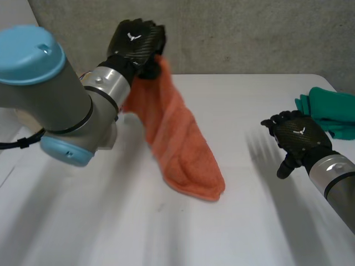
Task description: Fold the laundry.
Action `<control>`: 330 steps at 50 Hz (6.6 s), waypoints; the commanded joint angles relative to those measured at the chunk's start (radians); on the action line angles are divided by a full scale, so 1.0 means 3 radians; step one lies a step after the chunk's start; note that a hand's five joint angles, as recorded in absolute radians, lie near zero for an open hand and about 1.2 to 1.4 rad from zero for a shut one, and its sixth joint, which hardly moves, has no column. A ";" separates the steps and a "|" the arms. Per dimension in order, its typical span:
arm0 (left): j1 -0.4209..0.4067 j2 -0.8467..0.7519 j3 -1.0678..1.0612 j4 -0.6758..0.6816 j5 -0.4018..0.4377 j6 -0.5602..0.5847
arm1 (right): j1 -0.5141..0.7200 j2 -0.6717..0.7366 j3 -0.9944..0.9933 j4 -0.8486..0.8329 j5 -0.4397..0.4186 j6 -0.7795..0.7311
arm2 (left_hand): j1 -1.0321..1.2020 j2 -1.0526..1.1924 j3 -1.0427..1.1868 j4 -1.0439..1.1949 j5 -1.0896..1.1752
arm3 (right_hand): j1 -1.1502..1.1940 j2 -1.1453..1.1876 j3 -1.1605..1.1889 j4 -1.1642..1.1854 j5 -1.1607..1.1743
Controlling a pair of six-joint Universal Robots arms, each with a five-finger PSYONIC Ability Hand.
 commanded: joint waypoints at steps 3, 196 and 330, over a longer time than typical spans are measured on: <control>-0.0518 -0.0033 -0.0265 -0.0682 -0.0240 -0.0499 | 0.0001 -0.0165 -0.0033 0.0024 0.0060 0.0367 | 0.0782 0.0667 0.0663 0.0663 0.0879 | -0.0165 -0.0119 -0.0113 -0.0115 -0.0156; 0.0581 -0.0290 0.0697 0.1655 -0.0624 0.1035 | -0.0357 0.0484 -0.2298 -0.1030 0.0188 -0.0175 | 0.0782 0.0667 0.0663 0.0663 0.0879 | 0.3907 0.3953 0.3959 0.3958 0.3916; 0.0519 0.1771 -0.2684 0.1143 -0.0594 0.1091 | 0.0707 0.1559 -0.3711 0.1108 0.0484 -0.0031 | 0.0782 0.0667 0.0663 0.0663 0.0879 | 0.3907 0.3953 0.3959 0.3958 0.3916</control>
